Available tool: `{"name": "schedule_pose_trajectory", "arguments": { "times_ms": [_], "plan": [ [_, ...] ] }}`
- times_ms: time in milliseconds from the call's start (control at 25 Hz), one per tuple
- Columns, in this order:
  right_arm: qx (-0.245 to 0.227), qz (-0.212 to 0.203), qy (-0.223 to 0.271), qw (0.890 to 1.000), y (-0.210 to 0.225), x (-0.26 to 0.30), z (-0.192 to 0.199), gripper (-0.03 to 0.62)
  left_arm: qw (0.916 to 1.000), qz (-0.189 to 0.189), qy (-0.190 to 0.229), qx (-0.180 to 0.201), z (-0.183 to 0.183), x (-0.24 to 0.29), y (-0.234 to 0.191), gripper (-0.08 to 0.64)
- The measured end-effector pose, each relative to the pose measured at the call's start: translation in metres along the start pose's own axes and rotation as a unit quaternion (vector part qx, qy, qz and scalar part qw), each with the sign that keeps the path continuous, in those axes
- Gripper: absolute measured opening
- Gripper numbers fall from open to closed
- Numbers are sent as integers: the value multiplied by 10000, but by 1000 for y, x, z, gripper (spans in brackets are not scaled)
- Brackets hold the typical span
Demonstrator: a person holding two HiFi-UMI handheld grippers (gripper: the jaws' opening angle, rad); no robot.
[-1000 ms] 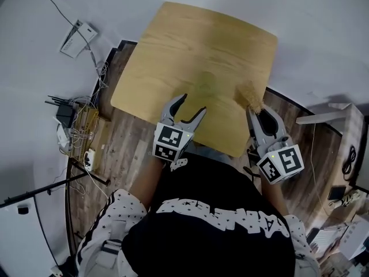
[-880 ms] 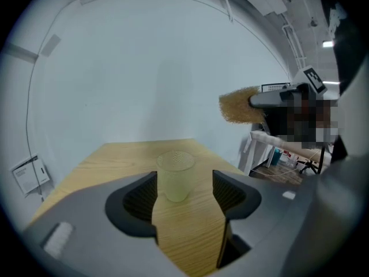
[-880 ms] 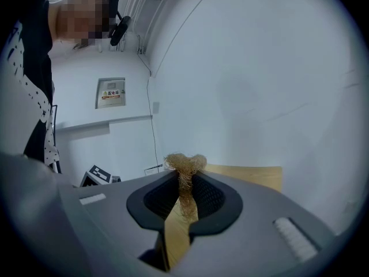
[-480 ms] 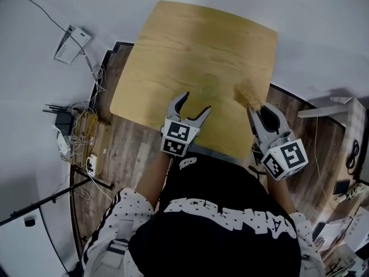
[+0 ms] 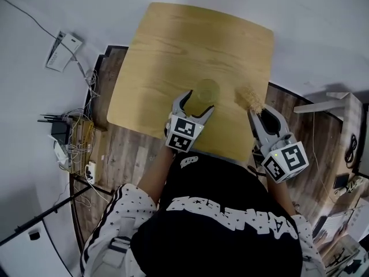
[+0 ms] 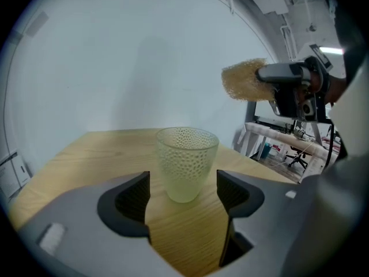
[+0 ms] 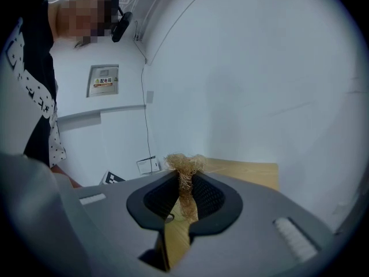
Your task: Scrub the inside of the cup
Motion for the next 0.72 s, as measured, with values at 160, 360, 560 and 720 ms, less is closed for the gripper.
{"name": "schedule_pose_trajectory", "arguments": {
  "times_ms": [160, 360, 560, 720],
  "plan": [
    [54, 114, -28, 9999, 1, 4, -2, 70, 9998, 181, 0, 79, -2, 11, 0, 351],
    [116, 250, -10, 9996, 5, 7, -5, 71, 9995, 302, 56, 67, -3, 22, -2, 360],
    [47, 268, -167, 9995, 7, 7, -1, 71, 9994, 175, 277, 129, -8, 30, 0, 362],
    [-19, 262, -237, 9994, 9, 3, -1, 70, 9992, 182, 251, 255, -10, 32, 3, 360]
  ]
}}
Point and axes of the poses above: the fingertips, and each gripper's own axes: x forward along the fingers, y to its right, z out of its underside, the point moved 9 cm from there along -x, backward along the fingers, and after that the axes turned 3 degrees about -z, right-handed, at the moved point
